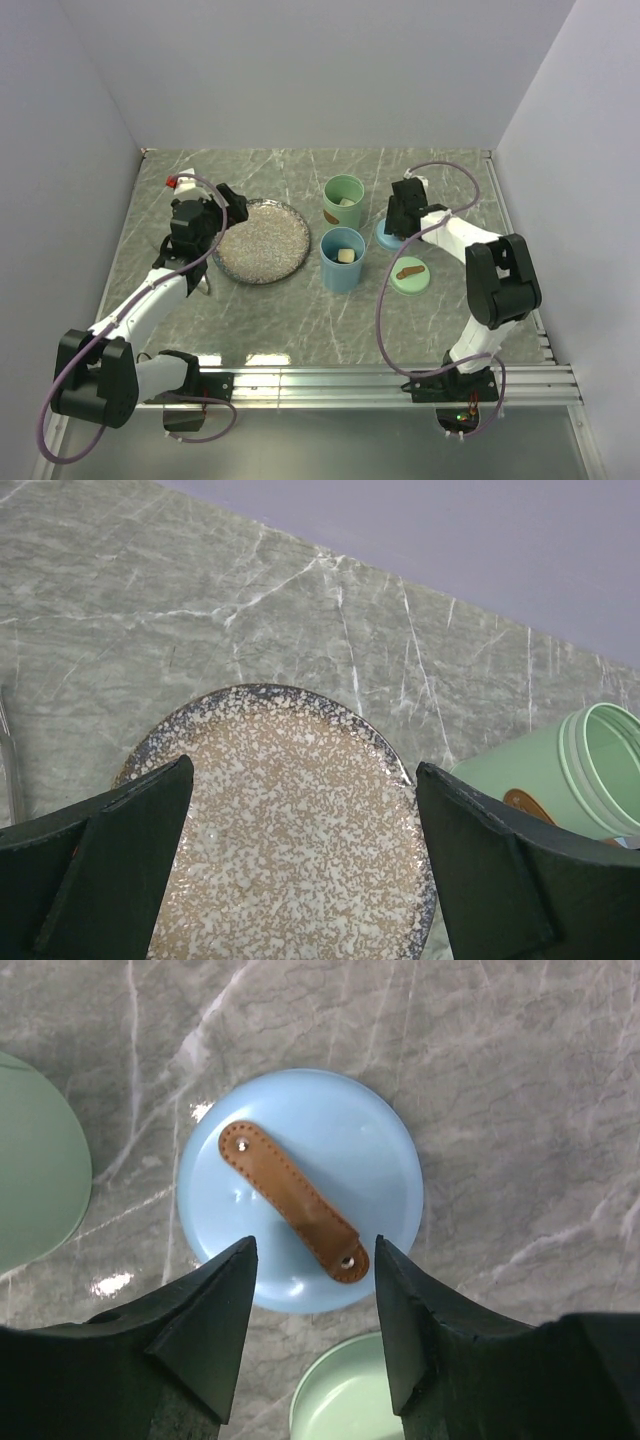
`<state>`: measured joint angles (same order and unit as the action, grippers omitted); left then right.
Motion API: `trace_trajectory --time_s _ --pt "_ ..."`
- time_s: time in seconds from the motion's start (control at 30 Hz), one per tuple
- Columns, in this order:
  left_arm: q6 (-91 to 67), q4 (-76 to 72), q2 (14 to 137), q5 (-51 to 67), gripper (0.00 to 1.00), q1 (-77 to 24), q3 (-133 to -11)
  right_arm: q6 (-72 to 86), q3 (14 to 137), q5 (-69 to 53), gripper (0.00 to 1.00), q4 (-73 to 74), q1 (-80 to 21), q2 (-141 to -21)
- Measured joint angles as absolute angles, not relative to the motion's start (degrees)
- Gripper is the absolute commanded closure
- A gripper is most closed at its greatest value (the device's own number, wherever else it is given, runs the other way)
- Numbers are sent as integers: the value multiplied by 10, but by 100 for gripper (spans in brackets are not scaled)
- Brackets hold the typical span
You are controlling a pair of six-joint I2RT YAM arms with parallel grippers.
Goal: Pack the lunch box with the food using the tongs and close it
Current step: Pick up the lid of the lunch box with the right arm, then put the lid back on the lunch box
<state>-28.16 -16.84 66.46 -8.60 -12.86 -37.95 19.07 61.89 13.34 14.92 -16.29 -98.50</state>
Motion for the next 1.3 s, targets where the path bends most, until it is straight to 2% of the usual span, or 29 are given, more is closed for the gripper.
trace_trajectory --time_s 0.23,0.57,0.6,0.63,0.67,0.97,1.3 --pt "-282 -169 658 -86 1 -124 -377 195 630 119 49 158 -145 -1007" --pt "-283 -169 657 -86 0 -121 -377 195 653 97 82 172 -139 -1023" --pt "-283 -169 657 -86 1 -121 -377 195 654 96 86 172 -139 -1024" --pt "-283 -169 657 -86 1 -121 -377 194 654 96 98 173 -139 -1025" --pt "-283 -169 657 -86 0 -121 -377 192 654 96 100 174 -139 -1025" --pt "-281 -171 657 -75 1 -119 -377 203 631 124 100 179 -139 -991" --pt "-270 -203 657 -24 2 -119 -370 206 575 179 100 193 -178 -724"
